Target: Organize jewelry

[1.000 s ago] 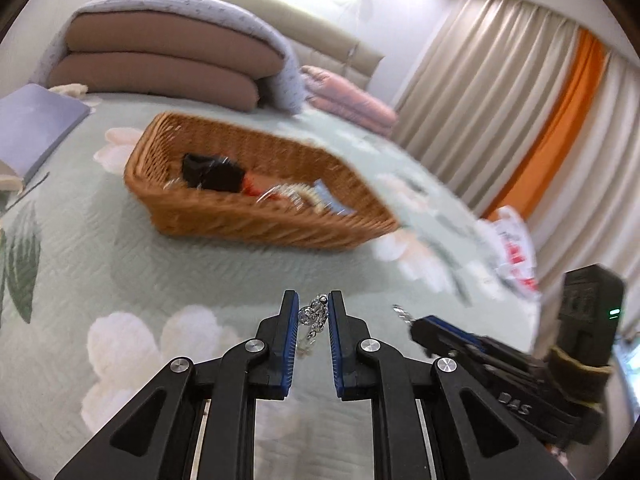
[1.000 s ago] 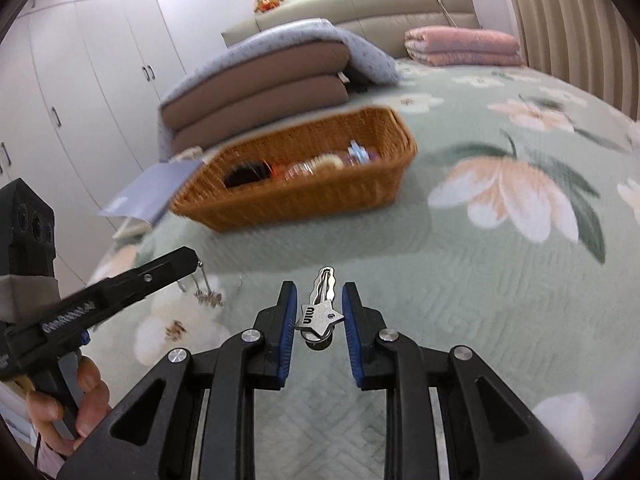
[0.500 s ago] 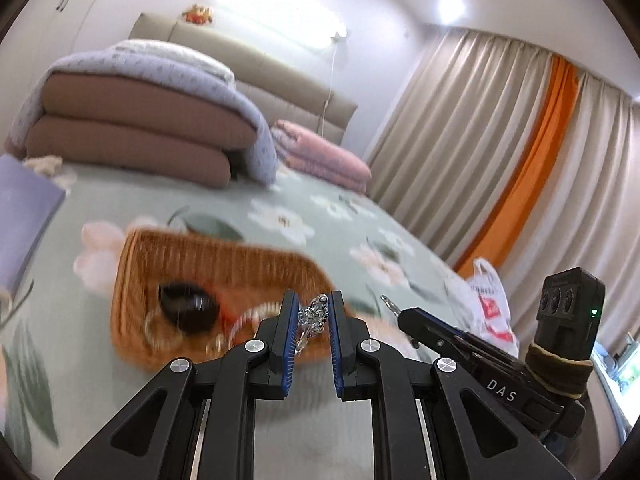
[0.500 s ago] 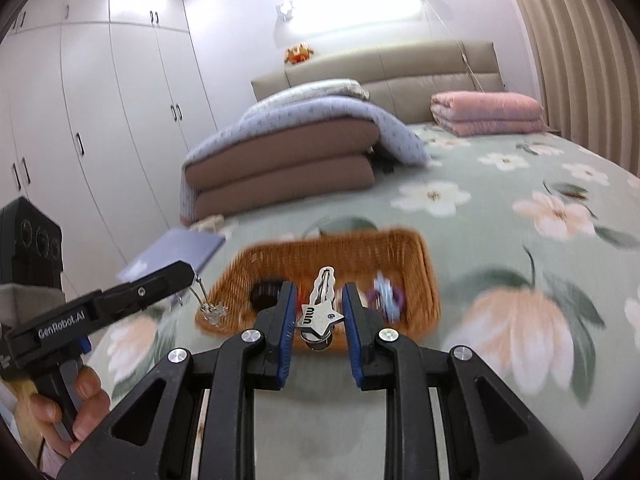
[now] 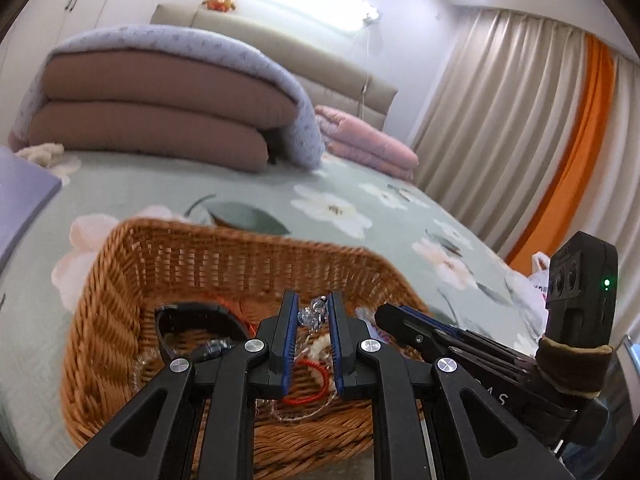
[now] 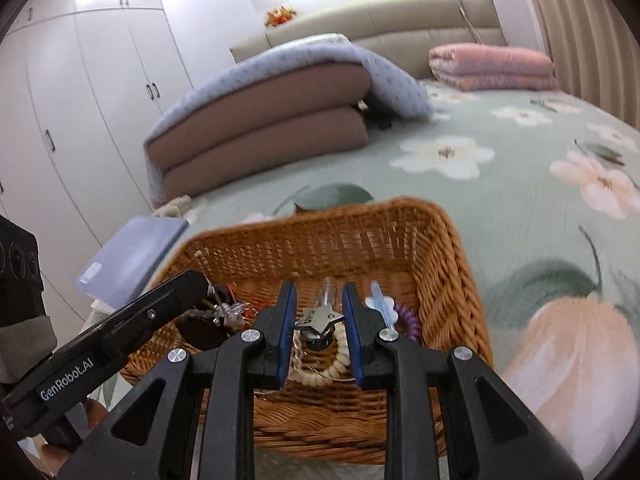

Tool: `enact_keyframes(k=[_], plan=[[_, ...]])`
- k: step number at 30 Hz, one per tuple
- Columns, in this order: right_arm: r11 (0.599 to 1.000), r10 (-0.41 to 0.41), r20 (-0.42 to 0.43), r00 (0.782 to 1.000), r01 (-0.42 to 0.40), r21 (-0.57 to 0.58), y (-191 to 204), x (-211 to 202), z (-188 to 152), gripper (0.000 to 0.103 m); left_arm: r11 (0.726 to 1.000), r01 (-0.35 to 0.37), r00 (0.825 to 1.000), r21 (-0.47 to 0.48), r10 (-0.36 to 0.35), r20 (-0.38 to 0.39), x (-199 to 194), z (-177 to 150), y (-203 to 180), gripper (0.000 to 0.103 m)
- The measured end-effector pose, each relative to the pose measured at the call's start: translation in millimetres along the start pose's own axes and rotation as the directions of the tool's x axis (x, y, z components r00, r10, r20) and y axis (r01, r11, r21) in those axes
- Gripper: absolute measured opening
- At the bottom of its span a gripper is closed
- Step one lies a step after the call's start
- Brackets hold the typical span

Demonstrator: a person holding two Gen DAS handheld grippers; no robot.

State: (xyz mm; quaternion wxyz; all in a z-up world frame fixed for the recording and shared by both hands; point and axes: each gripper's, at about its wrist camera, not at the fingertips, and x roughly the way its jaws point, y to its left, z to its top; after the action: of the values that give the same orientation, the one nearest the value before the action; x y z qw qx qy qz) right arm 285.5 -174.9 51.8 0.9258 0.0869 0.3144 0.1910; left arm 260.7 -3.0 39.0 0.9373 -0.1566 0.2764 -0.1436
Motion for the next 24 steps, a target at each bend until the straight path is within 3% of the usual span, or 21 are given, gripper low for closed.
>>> enact_keyframes(k=[2, 3, 4, 6, 11, 14, 17, 24], plan=[[1.0, -0.003, 0.004, 1.0, 0.003, 0.015, -3.6, -2.3, -1.7, 0.033, 0.999, -0.036, 0.999, 0.019, 0.036, 0.025, -7.3, -1.9, -3.3, 0.026], [1.0, 0.001, 0.008, 1.0, -0.001, 0.027, -6.5, -6.0, -2.9, 0.042, 0.999, -0.045, 0.998, 0.019, 0.044, 0.039, -12.5, -1.5, -4.1, 0.049], [0.999, 0.004, 0.015, 1.0, -0.005, 0.04, -10.7, -9.6, -3.5, 0.044, 0.999, -0.049, 0.997, 0.016, 0.048, 0.052, -16.6, -1.3, -4.1, 0.065], [0.998, 0.013, 0.03, 0.999, -0.015, 0.06, -15.4, -20.7, -4.3, 0.044, 0.998, -0.058, 0.993, 0.011, 0.056, 0.103, -37.0, -2.3, -6.1, 0.067], [0.999, 0.022, 0.051, 0.998, -0.023, 0.024, -2.7, -70.3, -15.5, 0.048, 0.998, -0.064, 0.993, 0.025, 0.062, 0.105, -78.0, -8.9, -14.1, 0.067], [0.999, 0.022, 0.073, 0.997, -0.019, -0.037, 16.7, -100.6, -34.9, 0.049, 0.994, -0.102, 0.989, 0.043, 0.096, 0.11, -110.9, -30.7, -19.3, 0.067], [0.996, 0.004, 0.119, 0.993, 0.007, -0.092, 37.6, -126.9, -65.9, 0.049, 0.983, -0.179, 0.98, 0.039, 0.174, 0.1, -134.5, -58.9, -21.1, 0.067], [0.978, -0.092, 0.186, 0.978, 0.124, -0.166, 61.1, -140.8, -114.0, 0.049, 0.93, -0.357, 0.929, 0.093, 0.342, 0.142, -160.0, -110.8, -25.7, 0.067]])
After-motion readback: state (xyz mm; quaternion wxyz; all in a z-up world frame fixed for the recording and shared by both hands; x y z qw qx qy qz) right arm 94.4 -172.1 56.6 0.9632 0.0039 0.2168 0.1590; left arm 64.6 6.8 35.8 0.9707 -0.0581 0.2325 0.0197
